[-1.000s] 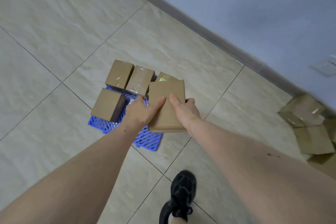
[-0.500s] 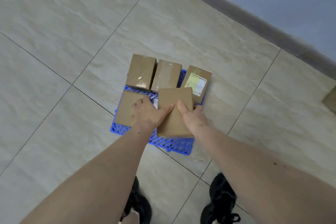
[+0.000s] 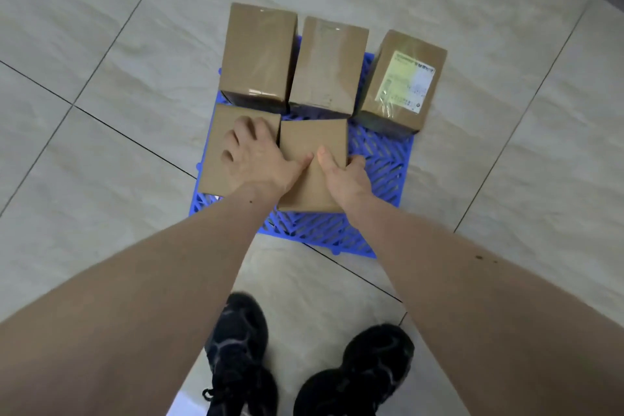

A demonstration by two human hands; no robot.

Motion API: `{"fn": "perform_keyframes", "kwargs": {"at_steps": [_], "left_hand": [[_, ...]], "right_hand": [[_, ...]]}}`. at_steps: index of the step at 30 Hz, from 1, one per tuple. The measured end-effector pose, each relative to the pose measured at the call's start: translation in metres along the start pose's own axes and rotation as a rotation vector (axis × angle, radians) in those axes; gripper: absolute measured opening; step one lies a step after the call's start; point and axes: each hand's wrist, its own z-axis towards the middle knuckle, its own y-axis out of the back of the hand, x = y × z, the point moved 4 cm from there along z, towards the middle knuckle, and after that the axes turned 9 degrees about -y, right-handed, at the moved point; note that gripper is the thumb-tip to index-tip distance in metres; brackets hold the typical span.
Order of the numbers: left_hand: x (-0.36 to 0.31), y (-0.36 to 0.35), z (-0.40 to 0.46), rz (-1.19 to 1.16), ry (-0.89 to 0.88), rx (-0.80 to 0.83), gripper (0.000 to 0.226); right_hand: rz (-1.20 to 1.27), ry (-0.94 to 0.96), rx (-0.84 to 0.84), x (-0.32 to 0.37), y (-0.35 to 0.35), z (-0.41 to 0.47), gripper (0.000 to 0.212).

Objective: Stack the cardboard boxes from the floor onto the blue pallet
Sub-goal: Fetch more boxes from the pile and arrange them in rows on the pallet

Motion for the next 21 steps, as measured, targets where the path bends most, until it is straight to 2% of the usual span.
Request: {"fn": "perform_keyframes", "kwargs": {"at_steps": [5, 9, 15, 21], "left_hand": [[0.001, -0.013, -0.005, 0.098, -0.036, -0.091, 0.105], [0.004, -0.014, -0.006, 0.093, -0.060, -0.099, 0.097], [0.002, 0.003, -0.002, 0.037, -0.036, 0.032, 0.090], [-0.032, 0.052, -0.032, 0.057, -0.091, 0.112, 0.078]], "right_hand": [[0.010, 0.040, -0.008, -0.016, -0.011, 0.015, 0.078], [-0.028, 0.043, -0.026, -0.010, -0.018, 0.014, 0.078], [-0.080, -0.078, -0.047, -0.002, -0.007, -0.002, 0.090], [-0.102, -0.021, -0.115, 0.000, 0.058, -0.050, 0.078]]}}
